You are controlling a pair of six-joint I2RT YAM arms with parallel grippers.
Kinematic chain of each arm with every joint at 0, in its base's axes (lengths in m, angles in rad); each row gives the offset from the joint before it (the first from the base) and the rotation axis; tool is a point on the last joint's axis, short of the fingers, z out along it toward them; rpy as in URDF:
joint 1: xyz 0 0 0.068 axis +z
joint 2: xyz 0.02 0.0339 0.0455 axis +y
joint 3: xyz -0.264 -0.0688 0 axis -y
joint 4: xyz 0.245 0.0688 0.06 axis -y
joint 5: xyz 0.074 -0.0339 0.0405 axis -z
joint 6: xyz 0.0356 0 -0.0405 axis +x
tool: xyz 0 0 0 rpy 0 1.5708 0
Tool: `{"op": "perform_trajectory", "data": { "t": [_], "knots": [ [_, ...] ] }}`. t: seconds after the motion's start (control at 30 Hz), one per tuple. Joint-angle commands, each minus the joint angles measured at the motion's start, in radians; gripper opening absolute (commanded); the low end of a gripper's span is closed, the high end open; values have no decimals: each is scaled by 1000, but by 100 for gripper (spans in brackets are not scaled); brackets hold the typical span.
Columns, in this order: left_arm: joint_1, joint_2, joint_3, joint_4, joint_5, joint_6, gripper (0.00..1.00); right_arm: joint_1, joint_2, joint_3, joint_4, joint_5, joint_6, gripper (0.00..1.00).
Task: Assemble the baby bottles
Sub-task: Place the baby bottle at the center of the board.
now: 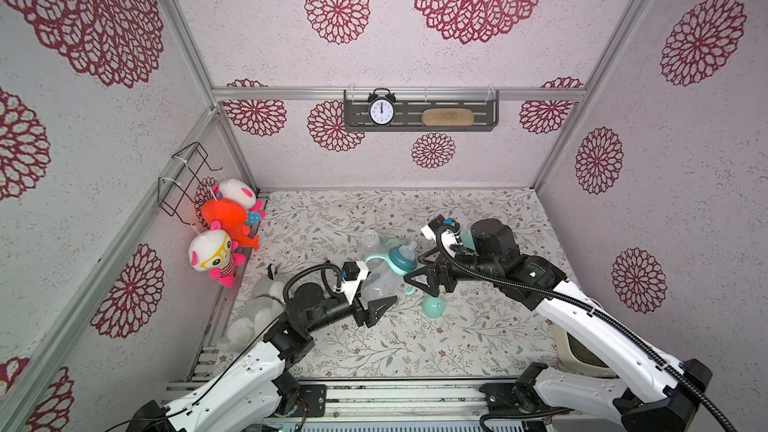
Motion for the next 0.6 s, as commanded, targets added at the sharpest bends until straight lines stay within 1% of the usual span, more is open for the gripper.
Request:
{"op": "perform_trajectory", "data": {
  "t": [0.0,0.3,0.57],
  "knots": [
    [13,23,14,125,70,-56,0,-7,-31,-13,162,-90,31,89],
    [18,93,21,244,115,-117,0,-8,-31,-61,328,-125,105,90],
    [21,107,28,276,129,-136,0,-8,-7,-71,372,-122,124,89]
  ]
}}
